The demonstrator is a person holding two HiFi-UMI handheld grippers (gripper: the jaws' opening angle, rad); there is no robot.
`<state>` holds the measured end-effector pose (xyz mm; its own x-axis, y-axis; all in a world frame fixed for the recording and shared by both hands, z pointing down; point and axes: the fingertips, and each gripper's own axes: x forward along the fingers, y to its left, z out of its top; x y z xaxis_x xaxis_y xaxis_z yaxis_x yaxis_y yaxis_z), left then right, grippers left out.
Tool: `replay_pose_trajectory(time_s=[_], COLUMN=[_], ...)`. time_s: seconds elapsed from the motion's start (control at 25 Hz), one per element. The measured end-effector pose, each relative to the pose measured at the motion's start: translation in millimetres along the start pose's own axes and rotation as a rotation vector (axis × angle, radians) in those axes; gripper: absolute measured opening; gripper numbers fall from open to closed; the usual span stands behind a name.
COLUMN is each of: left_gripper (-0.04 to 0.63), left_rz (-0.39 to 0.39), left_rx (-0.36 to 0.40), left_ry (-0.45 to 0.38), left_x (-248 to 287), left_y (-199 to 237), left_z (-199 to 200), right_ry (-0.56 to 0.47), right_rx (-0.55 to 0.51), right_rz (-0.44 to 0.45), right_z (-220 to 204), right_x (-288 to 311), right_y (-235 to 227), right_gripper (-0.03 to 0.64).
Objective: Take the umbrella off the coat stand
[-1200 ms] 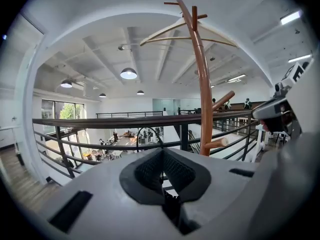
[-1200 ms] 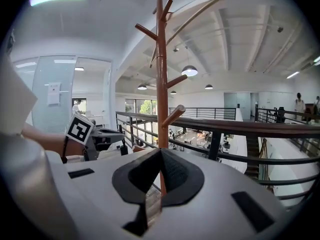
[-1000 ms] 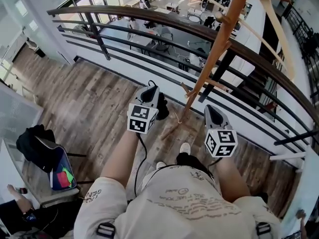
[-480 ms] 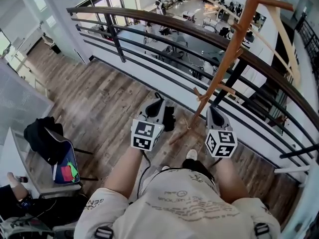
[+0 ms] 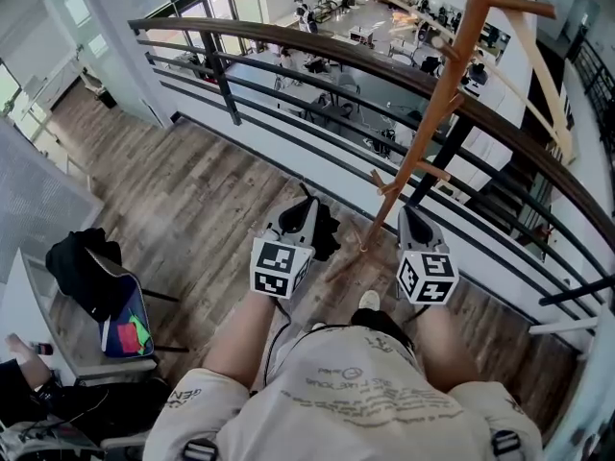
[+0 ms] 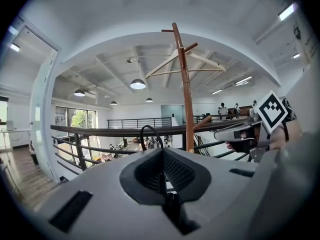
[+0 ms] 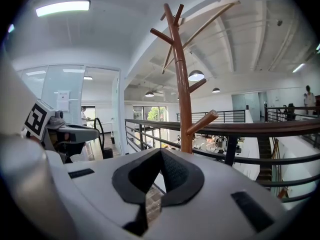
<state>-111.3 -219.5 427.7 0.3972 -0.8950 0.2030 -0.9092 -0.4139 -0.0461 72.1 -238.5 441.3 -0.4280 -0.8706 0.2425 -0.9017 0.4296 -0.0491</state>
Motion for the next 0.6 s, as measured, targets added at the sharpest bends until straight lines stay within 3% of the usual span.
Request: replay_pose_trajectory(time_s=[0.6], left_gripper=[0.003], left_rz=[-0.038], left_rx=[0.009], left_ry=[-0.009], left_x=[1], left_y=[-11], left_z=[3], right_ry=[0.001], right_rx=[-0.017], right_rz=[-0.013], right_z=[2], right_x=[-9], right_y=[-1], right_gripper=[0.002])
